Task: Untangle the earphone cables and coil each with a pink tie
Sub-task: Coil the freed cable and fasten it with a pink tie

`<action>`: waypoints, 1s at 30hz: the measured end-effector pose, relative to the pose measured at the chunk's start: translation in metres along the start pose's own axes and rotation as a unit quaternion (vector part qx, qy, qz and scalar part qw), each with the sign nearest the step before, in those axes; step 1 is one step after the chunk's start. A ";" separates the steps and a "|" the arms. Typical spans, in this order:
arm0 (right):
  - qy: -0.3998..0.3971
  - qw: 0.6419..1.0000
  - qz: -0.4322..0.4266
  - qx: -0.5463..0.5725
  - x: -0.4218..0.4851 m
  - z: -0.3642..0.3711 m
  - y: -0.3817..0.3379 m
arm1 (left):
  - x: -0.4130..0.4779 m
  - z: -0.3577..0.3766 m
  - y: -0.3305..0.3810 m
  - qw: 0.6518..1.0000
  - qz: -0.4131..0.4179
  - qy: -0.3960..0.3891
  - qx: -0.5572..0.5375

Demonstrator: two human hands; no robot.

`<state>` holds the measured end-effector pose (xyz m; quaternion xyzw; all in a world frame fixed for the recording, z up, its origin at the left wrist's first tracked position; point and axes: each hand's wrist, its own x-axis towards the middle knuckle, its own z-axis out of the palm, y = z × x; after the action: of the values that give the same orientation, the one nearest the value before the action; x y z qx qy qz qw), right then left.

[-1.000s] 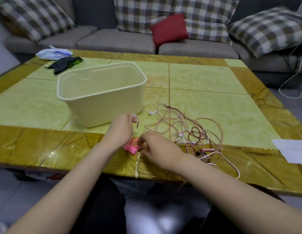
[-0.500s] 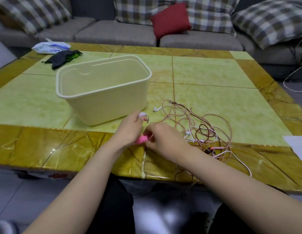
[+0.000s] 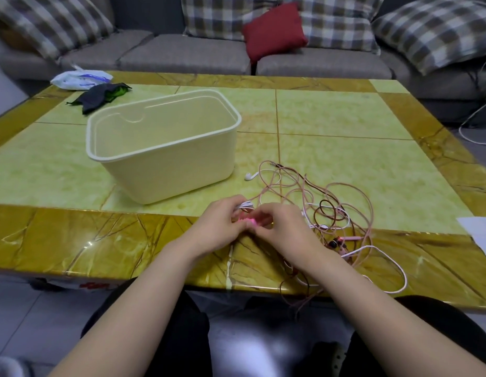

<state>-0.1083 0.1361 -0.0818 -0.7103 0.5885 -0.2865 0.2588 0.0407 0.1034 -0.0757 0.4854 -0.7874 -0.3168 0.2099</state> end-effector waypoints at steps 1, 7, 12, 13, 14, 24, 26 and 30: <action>-0.001 1.000 0.005 0.006 0.001 -0.002 0.000 | 0.000 0.000 0.000 1.000 0.001 0.000 0.001; 0.010 0.999 0.043 0.020 -0.003 -0.012 0.005 | -0.002 0.004 0.005 1.000 0.015 -0.003 -0.004; 0.019 0.994 0.078 0.073 -0.004 -0.016 0.008 | -0.004 0.008 0.008 0.999 0.025 0.006 0.037; 0.016 0.991 0.091 0.096 -0.005 -0.016 0.008 | -0.004 0.008 0.009 0.999 0.033 0.010 0.035; 0.011 0.986 0.107 0.128 -0.005 -0.017 0.009 | -0.004 0.009 0.009 0.999 0.039 0.012 0.030; 0.001 0.952 0.141 0.270 -0.009 -0.023 0.005 | -0.005 0.004 0.009 0.997 0.019 -0.002 -0.078; -0.003 0.954 0.126 0.272 -0.010 -0.027 0.003 | -0.005 0.003 0.009 0.991 0.009 -0.012 -0.131; -0.004 0.967 0.076 0.244 -0.012 -0.030 0.000 | -0.007 -0.001 0.014 0.971 -0.009 -0.042 -0.234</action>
<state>-0.1315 0.1468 -0.0618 -0.5795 0.5523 -0.3984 0.4477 0.0359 0.1135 -0.0654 0.4163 -0.6950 -0.5143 0.2813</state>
